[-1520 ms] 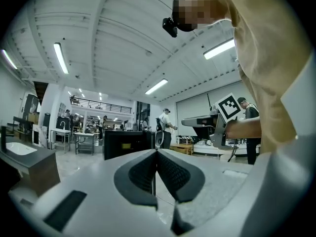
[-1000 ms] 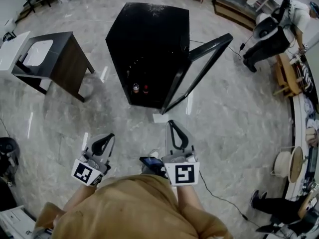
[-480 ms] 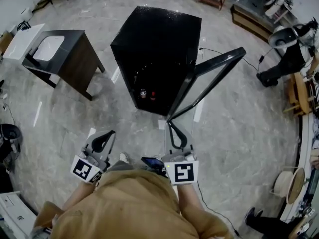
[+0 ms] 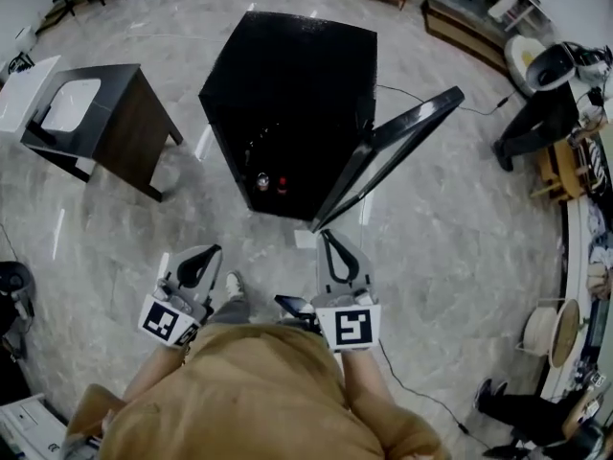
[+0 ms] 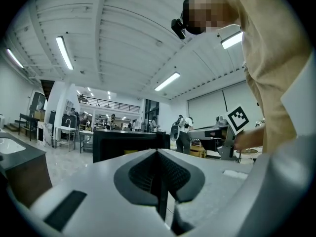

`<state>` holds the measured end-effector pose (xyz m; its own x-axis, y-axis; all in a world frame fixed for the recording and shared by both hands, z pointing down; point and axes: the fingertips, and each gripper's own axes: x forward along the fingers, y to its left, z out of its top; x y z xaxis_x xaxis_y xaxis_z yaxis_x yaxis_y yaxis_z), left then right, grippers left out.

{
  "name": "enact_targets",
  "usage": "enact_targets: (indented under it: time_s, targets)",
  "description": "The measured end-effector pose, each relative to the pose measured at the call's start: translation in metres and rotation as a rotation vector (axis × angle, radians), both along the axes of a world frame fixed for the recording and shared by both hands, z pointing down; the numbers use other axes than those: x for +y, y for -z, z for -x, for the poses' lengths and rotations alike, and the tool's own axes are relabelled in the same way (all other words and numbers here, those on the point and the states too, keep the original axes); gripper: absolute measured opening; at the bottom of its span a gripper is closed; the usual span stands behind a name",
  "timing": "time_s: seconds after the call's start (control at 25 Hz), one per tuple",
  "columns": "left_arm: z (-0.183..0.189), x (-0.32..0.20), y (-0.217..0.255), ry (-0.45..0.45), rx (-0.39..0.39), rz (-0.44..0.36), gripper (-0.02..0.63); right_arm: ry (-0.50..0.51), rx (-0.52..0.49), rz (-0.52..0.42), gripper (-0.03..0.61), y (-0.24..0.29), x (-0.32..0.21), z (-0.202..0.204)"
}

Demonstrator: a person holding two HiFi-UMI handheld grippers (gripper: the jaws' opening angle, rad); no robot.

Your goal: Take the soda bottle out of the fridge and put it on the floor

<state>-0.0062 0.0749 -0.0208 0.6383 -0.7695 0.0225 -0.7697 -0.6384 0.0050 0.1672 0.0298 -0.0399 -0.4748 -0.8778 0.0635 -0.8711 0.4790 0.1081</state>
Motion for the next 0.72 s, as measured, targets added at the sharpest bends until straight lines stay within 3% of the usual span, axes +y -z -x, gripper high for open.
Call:
enact_targets:
  time_s: [0.12,0.44,0.6,0.72]
  targets:
    - [0.02,-0.02,0.006,-0.004,-0.008,-0.044,-0.006,-0.006,0.02,0.022,0.002,-0.002,-0.012,0.015]
    - [0.059,-0.076,-0.029,-0.036,-0.034,0.03,-0.005,0.017,0.067,0.049,0.002,-0.025,-0.06,0.07]
    - [0.072,-0.115,-0.061,-0.044,-0.057,0.012,-0.006,0.013,0.006,0.068,0.003,-0.06,-0.092,0.097]
    - [0.085,-0.144,-0.077,-0.033,-0.077,0.03,-0.005,0.017,0.08,0.112,0.003,-0.098,-0.114,0.105]
